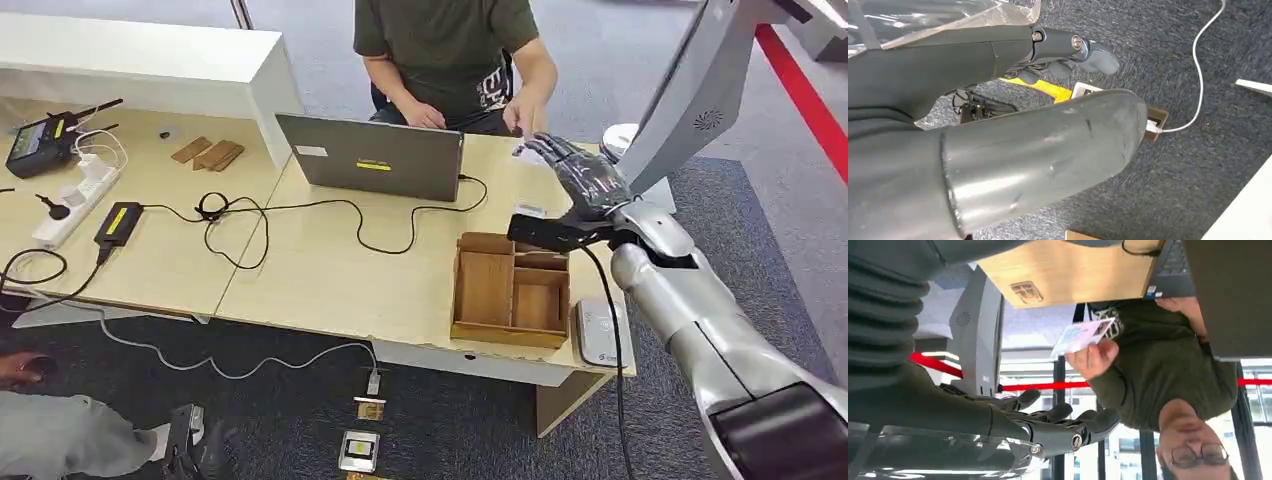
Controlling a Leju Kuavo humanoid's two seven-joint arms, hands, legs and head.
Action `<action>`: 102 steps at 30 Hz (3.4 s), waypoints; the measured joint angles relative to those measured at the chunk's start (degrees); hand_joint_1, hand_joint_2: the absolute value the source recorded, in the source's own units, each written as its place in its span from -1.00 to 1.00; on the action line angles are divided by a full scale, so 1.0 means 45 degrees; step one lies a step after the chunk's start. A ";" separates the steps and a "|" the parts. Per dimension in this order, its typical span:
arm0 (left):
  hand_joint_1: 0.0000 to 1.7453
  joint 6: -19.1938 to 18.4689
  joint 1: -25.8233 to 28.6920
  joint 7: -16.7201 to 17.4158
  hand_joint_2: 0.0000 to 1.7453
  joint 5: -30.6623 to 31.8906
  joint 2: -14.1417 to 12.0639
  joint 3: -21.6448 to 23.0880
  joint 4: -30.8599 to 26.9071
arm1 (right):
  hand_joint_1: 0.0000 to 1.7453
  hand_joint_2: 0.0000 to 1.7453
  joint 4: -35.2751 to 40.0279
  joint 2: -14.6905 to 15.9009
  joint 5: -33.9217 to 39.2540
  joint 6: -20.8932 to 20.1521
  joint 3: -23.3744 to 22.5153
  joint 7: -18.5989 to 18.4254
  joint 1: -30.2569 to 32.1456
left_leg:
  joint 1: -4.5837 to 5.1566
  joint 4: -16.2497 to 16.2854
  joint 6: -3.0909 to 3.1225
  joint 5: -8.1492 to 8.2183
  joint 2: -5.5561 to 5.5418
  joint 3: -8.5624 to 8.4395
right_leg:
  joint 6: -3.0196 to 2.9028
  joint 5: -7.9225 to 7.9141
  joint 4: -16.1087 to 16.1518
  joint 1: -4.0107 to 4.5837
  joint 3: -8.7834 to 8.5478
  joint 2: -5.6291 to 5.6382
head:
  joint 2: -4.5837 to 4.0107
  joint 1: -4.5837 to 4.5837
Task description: Pass the card to the sensor for recognition and then transmit it.
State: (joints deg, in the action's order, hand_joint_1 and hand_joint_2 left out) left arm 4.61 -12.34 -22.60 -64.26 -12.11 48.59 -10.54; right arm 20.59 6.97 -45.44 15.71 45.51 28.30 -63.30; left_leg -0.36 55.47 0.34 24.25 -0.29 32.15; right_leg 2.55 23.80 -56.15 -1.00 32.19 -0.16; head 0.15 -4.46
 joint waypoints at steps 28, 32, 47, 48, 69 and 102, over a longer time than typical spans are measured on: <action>-1.00 0.0204 0.0958 -0.0311 -1.00 -0.0928 -0.0058 -0.0228 0.0019 | -1.00 -1.00 0.3066 0.1234 0.3502 -0.1174 -0.1545 -0.0574 0.2964 | 0.0000 0.0000 0.0001 0.0002 -0.0006 -0.0001 | 0.0001 0.0002 0.0015 0.0000 -0.0008 -0.0003 | 0.0000 0.0000; -1.00 0.0340 0.1068 -0.0286 -1.00 -0.1078 -0.0063 -0.0350 0.0034 | -1.00 -1.00 0.4392 0.1934 0.3935 -0.0926 -0.1555 -0.1307 0.4089 | 0.0001 0.0000 0.0002 0.0003 -0.0008 0.0001 | 0.0001 0.0002 0.0017 -0.0001 -0.0010 -0.0004 | 0.0000 0.0005; -1.00 0.0539 0.1143 -0.0160 -1.00 -0.1229 -0.0063 -0.0588 0.0078 | -1.00 1.00 0.9660 0.4133 0.3279 -0.1077 -0.1666 -0.3231 0.6172 | 0.0001 -0.0004 0.0000 0.0003 -0.0001 0.0002 | -0.0001 0.0001 0.0014 0.0001 -0.0008 0.0000 | 0.0000 0.0005; -1.00 0.0573 0.1146 -0.0126 -1.00 -0.1243 -0.0063 -0.0593 0.0078 | -1.00 1.00 0.9729 0.4128 0.3147 -0.1077 -0.1666 -0.3074 0.6135 | 0.0001 -0.0005 -0.0001 0.0002 -0.0002 0.0003 | -0.0001 0.0001 0.0012 0.0003 -0.0009 0.0000 | 0.0000 0.0000; -1.00 0.0767 0.1119 -0.0048 -1.00 -0.1306 0.0024 -0.0665 0.0078 | -1.00 1.00 0.9957 0.3847 0.2570 -0.1198 -0.1622 -0.2531 0.5894 | 0.0001 -0.0005 0.0000 0.0001 -0.0006 0.0005 | -0.0001 0.0000 0.0011 0.0002 -0.0013 -0.0003 | 0.0000 0.0000; -1.00 0.0748 0.1092 0.0160 -1.00 -0.1059 0.0044 -0.0661 0.0078 | -1.00 1.00 0.8427 0.2506 0.2351 -0.1946 -0.0466 -0.2045 0.5136 | 0.0000 -0.0004 0.0000 0.0001 -0.0006 0.0006 | -0.0001 0.0000 0.0012 0.0002 -0.0010 -0.0003 | 0.0000 0.0000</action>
State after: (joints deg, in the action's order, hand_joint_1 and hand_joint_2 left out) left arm 7.98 -7.42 -21.88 -69.02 -11.91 45.62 -10.19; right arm 58.51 18.25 -34.86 6.95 43.41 19.10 -40.19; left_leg -0.36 55.46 0.34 24.26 -0.32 32.18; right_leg 2.54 23.80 -56.10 -1.00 32.15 -0.17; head 0.15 -4.46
